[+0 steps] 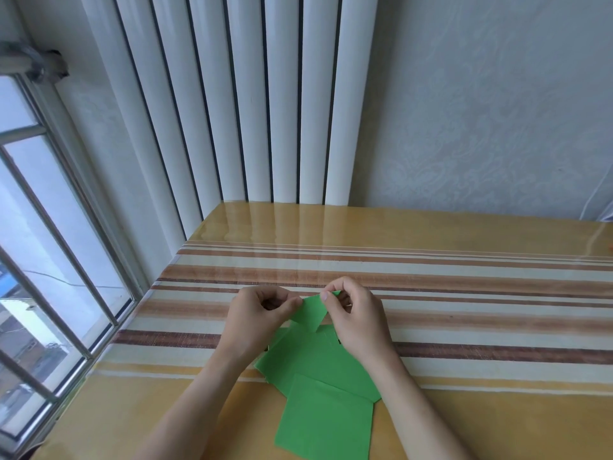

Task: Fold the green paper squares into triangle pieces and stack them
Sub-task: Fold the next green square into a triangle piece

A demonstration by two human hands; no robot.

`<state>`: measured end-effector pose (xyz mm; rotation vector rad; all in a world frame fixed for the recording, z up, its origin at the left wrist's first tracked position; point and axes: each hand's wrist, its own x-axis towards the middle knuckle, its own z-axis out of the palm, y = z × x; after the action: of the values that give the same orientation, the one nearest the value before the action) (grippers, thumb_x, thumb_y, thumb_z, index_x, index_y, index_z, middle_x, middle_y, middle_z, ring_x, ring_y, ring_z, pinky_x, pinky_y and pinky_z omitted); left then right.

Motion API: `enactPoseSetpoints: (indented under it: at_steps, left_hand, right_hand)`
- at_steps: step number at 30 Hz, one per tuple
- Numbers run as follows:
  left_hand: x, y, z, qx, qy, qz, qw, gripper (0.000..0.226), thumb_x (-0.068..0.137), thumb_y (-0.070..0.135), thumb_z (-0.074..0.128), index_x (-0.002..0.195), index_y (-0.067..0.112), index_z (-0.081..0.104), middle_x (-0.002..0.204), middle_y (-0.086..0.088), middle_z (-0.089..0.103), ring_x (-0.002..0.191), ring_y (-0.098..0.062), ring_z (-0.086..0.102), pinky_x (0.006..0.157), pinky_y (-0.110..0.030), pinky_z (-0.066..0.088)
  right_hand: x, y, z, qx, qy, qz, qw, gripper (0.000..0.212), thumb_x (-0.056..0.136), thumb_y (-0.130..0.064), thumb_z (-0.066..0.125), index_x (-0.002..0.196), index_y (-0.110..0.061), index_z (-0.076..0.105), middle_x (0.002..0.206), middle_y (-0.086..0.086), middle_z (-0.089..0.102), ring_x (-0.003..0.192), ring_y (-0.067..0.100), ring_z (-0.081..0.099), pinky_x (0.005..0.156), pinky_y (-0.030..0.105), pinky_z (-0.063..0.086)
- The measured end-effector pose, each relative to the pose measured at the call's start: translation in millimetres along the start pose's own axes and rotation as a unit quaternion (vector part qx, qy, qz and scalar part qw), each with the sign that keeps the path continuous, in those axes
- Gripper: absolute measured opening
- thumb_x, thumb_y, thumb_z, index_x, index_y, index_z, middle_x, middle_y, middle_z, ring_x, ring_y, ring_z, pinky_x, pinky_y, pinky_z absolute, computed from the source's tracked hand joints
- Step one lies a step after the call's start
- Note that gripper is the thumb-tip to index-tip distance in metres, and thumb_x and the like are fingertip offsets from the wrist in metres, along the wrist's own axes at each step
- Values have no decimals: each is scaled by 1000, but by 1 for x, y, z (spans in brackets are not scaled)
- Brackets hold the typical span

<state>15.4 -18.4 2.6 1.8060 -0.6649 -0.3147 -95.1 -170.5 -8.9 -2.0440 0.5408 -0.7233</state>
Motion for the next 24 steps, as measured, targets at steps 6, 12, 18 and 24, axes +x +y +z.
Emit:
enactPoseSetpoints:
  at_steps: [6,12,18,24]
  left_hand:
    - [-2,-1,2,18,-12,18,1000,14,91,19,78,77,19,79,71,-5,75,56,-6,55,56,-20,45]
    - [-3,-1,4,33,-17,36,999,13,91,19,79,78,21,79,70,2,74,59,-5,56,57,-22,46]
    - [-1,0,1,37,16,36,999,6,87,20,83,82,24,83,71,9,77,67,-11,71,64,-22,57]
    - [1,-2,2,86,34,48,995,13,87,11,82,83,23,82,69,13,76,66,-3,68,63,-12,52]
  right_hand:
    - [0,2,0,29,-44,11,999,11,94,-27,75,84,-27,71,78,-13,70,68,-2,60,61,13,43]
    - [-1,0,1,-1,-53,-26,998,9,92,-27,78,84,-26,75,87,-19,74,92,-2,66,76,10,46]
    - [0,1,1,-24,-22,-29,999,8,94,-28,76,87,-25,75,88,-17,74,90,-3,66,74,9,46]
    - [-1,2,0,-31,-25,-28,999,8,93,-23,77,85,-23,75,84,-16,73,89,-4,64,73,7,46]
